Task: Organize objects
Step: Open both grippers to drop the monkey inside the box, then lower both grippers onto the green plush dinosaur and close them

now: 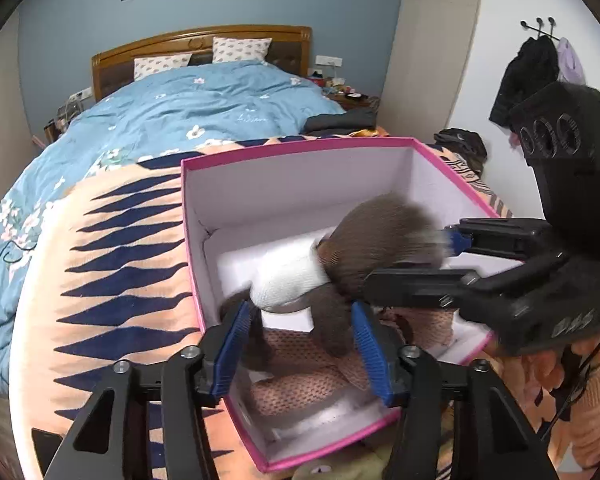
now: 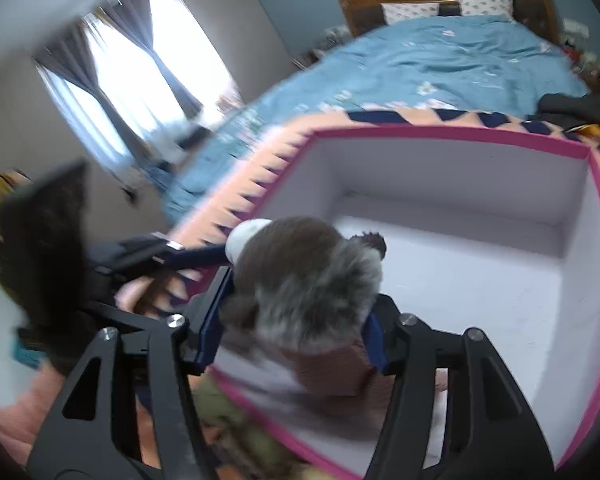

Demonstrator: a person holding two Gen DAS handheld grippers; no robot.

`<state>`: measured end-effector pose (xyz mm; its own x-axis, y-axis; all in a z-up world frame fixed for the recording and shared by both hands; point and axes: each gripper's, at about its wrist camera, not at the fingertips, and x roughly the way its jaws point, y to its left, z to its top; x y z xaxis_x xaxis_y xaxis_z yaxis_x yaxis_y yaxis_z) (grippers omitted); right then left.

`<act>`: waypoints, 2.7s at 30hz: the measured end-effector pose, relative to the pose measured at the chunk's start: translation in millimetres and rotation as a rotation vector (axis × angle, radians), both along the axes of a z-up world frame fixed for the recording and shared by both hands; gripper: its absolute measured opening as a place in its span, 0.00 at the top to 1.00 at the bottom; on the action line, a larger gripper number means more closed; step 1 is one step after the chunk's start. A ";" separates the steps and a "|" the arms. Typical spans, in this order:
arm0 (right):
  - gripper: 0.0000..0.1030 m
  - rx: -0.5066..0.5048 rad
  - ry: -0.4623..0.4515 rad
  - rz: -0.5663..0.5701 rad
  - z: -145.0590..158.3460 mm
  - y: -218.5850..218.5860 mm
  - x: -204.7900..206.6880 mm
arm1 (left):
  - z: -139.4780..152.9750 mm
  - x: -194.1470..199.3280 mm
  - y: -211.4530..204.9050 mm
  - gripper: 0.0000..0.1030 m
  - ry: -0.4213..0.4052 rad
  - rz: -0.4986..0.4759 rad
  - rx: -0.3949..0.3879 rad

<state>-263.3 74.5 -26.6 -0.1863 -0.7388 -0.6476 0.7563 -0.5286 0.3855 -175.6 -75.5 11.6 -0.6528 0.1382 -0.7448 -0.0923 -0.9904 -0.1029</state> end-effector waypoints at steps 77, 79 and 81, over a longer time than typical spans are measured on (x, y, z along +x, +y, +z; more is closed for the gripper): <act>0.29 0.053 0.076 -0.028 -56.7 32.2 141.5 | -70.6 103.7 -5.7 0.18 0.013 0.005 0.146; 0.31 0.054 0.078 -0.015 -56.0 33.6 144.4 | -69.8 103.4 -5.2 0.18 0.014 0.002 0.150; 0.31 0.051 0.066 -0.035 -56.0 38.1 141.6 | -68.4 104.8 -5.0 0.18 0.019 -0.002 0.148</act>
<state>-121.7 112.6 -82.6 -0.2551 -0.6978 -0.6694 0.7598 -0.5728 0.3075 -70.8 -80.5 -56.8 -0.6663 0.2471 -0.7035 -0.0978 -0.9643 -0.2460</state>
